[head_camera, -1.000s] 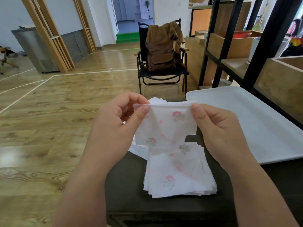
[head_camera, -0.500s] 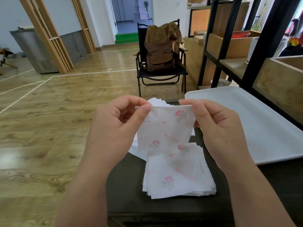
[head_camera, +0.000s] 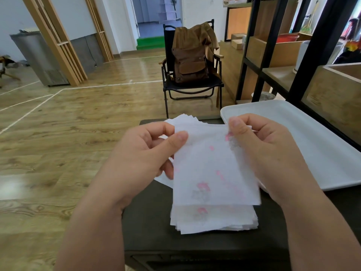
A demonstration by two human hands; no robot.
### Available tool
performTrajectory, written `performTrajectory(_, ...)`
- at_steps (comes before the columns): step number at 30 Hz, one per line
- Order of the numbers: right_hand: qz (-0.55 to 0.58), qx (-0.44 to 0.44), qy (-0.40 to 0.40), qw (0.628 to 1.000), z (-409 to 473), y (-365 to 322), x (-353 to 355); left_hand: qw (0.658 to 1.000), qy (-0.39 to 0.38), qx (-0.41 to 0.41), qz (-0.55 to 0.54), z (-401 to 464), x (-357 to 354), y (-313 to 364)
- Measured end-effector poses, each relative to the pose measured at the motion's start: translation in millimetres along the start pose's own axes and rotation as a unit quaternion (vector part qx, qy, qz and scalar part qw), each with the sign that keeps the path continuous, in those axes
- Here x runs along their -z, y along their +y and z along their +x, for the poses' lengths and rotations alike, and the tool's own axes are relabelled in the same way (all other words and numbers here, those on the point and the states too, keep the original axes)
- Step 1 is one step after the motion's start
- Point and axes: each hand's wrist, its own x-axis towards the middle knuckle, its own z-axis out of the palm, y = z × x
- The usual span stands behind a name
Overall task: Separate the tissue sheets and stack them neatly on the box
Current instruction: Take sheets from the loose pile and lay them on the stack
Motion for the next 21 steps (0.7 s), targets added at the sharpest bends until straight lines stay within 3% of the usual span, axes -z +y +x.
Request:
performTrajectory(2,-0.032,-0.067,-0.040,0.996,0,1,4,0.996,-0.037,0.056,0.054,0,3,-1)
performTrajectory(7,-0.259,-0.172,-0.084,0.947,5,36,4,0.947,-0.111,0.186,0.236,6,0,-24)
performTrajectory(11,-0.308,-0.139,-0.066,0.939,9,50,-1,0.926,-0.121,0.232,0.272,12,-5,-38)
performTrajectory(18,-0.293,-0.046,0.011,0.955,16,57,-3,0.926,-0.129,0.232,0.269,14,-2,-40)
performTrajectory(21,-0.315,-0.022,0.017,0.949,16,58,-2,0.936,-0.041,0.216,0.276,18,3,-46)
